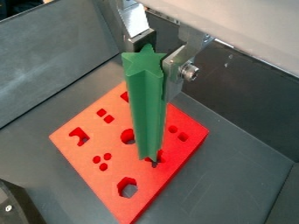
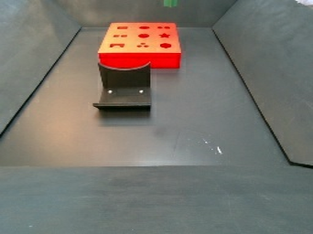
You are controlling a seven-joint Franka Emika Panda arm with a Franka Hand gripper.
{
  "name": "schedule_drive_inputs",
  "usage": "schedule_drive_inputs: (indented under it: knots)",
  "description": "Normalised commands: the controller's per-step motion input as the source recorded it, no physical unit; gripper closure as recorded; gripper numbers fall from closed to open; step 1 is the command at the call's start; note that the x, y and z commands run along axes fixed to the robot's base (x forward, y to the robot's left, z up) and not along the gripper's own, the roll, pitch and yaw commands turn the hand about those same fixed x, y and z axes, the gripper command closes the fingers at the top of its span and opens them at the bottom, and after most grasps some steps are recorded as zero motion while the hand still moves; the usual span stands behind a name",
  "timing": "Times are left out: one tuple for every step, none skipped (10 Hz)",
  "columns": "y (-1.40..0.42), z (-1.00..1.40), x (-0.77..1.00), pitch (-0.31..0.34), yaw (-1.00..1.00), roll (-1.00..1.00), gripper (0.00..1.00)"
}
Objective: Insert the star object.
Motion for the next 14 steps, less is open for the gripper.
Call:
schedule_drive_inputs:
  knots:
    - [-0.04, -0.09, -0.10, -0.106, -0.33, -0.04, 1.00]
    - [-0.11, -0.23, 0.06, -0.011, -0.85, -0.03, 1.00]
    - [-0.08, -0.27, 0.00, -0.001, -1.00, -0.01, 1.00]
    - [-0.06, -0.24, 0.00, -0.019, -1.00, -0.03, 1.00]
    - [0.00, -0.17, 0.33, -0.043, -0.76, -0.13, 1.00]
    - [0.00, -0.14, 0.31, -0.079, -0.74, -0.13, 1.00]
    - [-0.07, -0.13, 0.31, -0.106, -0.68, -0.15, 1.00]
    - [-0.13, -0.18, 0.29, -0.103, -0.66, -0.12, 1.00]
    - [-0.16, -0.20, 0.00, -0.009, -0.17, 0.00, 1.00]
    - [-0.30, -0.21, 0.00, 0.059, -0.02, 0.16, 1.00]
    - [-0.30, -0.37, 0.00, 0.160, 0.00, 0.33, 1.00]
    - [-0.21, -0.45, 0.00, 0.153, -0.03, 0.32, 1.00]
    - [-0.24, -0.28, 0.00, 0.170, 0.00, 0.37, 1.00]
    - [-0.13, -0.16, 0.09, 0.116, -0.06, 0.17, 1.00]
